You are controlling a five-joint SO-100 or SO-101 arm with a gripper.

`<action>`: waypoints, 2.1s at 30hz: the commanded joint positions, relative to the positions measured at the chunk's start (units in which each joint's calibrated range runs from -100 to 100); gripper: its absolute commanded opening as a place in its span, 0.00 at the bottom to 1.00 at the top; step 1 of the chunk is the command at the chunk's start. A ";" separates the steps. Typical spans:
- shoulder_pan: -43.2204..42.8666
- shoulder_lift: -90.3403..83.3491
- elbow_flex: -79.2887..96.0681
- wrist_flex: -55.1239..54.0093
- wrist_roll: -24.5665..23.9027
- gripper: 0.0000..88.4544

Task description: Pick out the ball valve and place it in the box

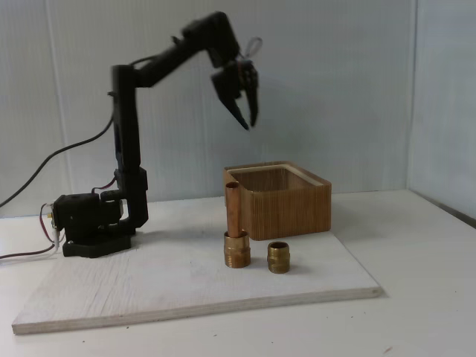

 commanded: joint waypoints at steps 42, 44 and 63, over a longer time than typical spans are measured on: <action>14.07 -91.56 106.79 -26.43 6.17 0.01; 14.73 -91.56 109.86 -27.98 6.17 0.01; 19.75 -91.73 103.18 -64.75 17.92 0.01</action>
